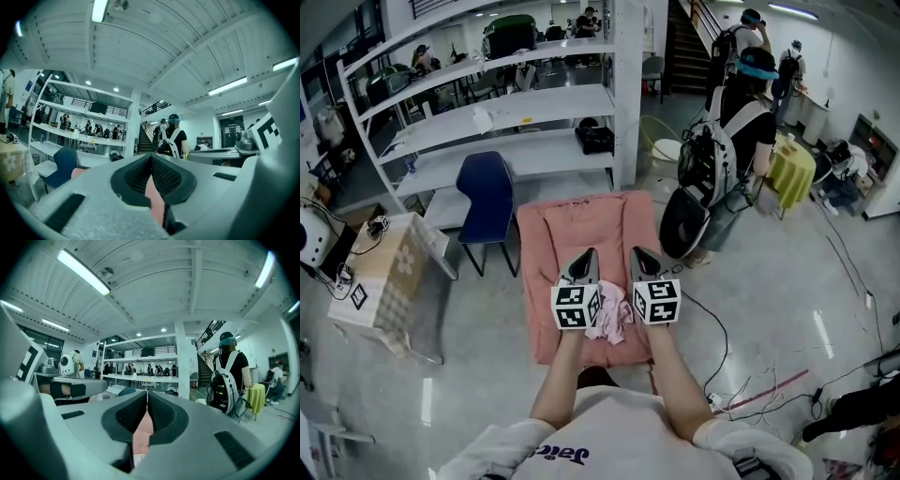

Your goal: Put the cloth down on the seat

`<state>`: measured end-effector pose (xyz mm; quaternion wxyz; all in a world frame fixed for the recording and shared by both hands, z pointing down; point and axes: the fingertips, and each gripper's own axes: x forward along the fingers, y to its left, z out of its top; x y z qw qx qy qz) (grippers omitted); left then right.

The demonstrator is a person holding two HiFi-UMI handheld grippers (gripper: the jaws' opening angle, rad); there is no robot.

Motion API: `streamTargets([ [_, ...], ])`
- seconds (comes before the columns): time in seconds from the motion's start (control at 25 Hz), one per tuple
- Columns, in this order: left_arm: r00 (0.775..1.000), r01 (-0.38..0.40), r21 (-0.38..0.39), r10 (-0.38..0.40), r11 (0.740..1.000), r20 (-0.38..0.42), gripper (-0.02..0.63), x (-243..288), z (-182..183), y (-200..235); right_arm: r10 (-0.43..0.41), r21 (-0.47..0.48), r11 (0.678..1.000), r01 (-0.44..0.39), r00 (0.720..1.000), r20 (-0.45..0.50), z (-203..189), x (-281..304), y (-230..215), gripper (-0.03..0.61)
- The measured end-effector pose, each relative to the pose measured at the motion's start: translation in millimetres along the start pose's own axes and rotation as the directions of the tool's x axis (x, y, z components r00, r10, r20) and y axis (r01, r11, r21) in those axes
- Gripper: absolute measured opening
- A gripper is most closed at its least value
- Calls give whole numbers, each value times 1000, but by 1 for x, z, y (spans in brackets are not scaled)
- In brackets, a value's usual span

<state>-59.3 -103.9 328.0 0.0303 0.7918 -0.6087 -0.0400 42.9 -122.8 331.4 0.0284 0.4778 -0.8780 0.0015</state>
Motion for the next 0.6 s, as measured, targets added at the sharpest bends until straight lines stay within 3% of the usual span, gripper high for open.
streamTargets([
  [0.32,999,43,-2,-43,999,-2,15,12,-8,-6,-10,4,1000,10,1000,6,-4,6,-11,20],
  [0.6,998,33,0,-33,999,-46,17,44,-24,6,-20,35,999,21,999,-32,-18,35,-33,20],
])
